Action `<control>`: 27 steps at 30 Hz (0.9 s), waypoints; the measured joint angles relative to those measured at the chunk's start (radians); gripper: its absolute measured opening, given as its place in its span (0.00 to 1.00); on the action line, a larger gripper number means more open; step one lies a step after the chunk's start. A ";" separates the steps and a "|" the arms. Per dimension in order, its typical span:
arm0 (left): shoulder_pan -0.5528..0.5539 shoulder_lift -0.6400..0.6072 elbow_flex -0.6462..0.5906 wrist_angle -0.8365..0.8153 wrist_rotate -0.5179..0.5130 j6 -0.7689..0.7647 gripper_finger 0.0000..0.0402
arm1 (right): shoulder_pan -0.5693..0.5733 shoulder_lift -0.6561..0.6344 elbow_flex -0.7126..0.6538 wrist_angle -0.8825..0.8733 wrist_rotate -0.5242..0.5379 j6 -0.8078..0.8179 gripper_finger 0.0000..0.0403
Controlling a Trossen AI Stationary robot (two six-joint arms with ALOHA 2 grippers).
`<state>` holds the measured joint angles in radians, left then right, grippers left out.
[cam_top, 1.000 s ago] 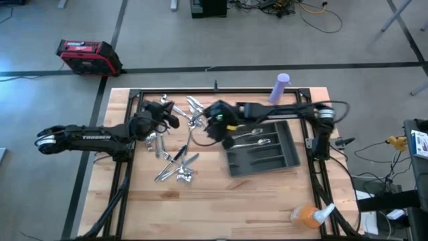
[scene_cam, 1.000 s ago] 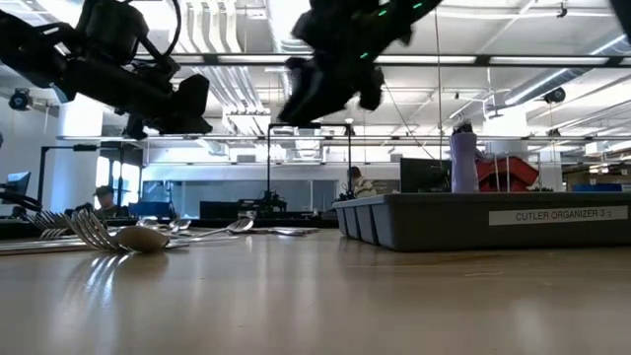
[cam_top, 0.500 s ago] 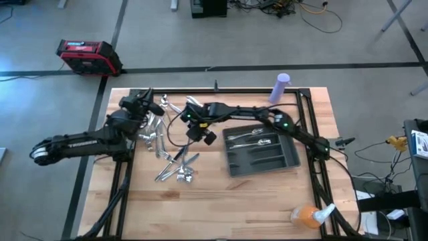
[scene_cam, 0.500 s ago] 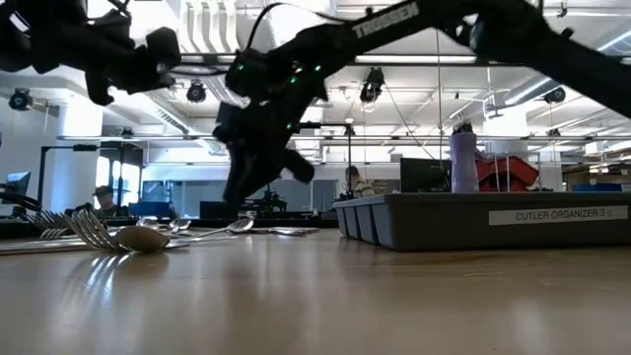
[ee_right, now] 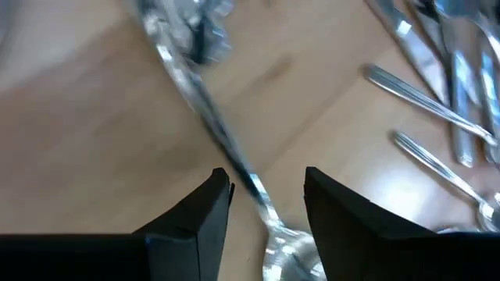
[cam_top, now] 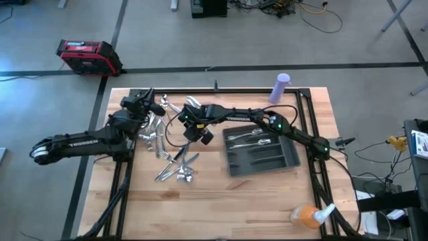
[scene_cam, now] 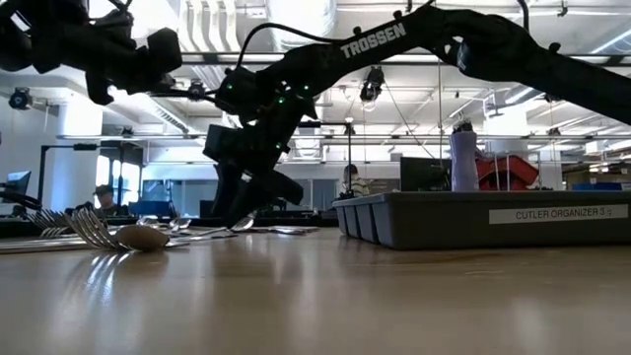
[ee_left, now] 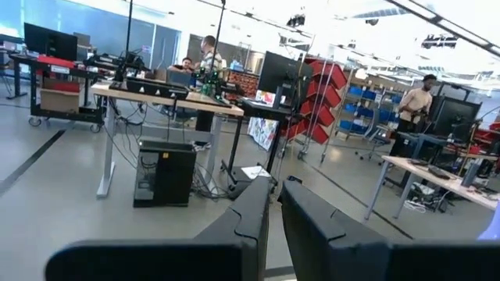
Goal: Sort silverware
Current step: Put the spoon into the gray silverware tray
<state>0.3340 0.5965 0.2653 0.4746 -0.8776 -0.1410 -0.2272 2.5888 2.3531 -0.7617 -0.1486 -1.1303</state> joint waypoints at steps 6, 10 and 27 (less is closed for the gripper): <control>0.000 0.082 0.000 -0.020 0.004 -0.058 0.06 | 0.003 0.005 0.000 -0.020 0.018 -0.019 0.26; 0.000 0.130 0.000 -0.021 0.006 -0.081 0.06 | 0.013 0.013 0.000 -0.050 0.020 -0.059 0.13; 0.000 0.297 0.000 -0.379 0.056 -0.398 0.06 | 0.067 -0.045 0.000 -0.270 0.114 -0.034 0.01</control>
<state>0.3340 0.8935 0.2653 0.0955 -0.8218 -0.5394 -0.1601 2.5433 2.3531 -1.0317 -0.0346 -1.1638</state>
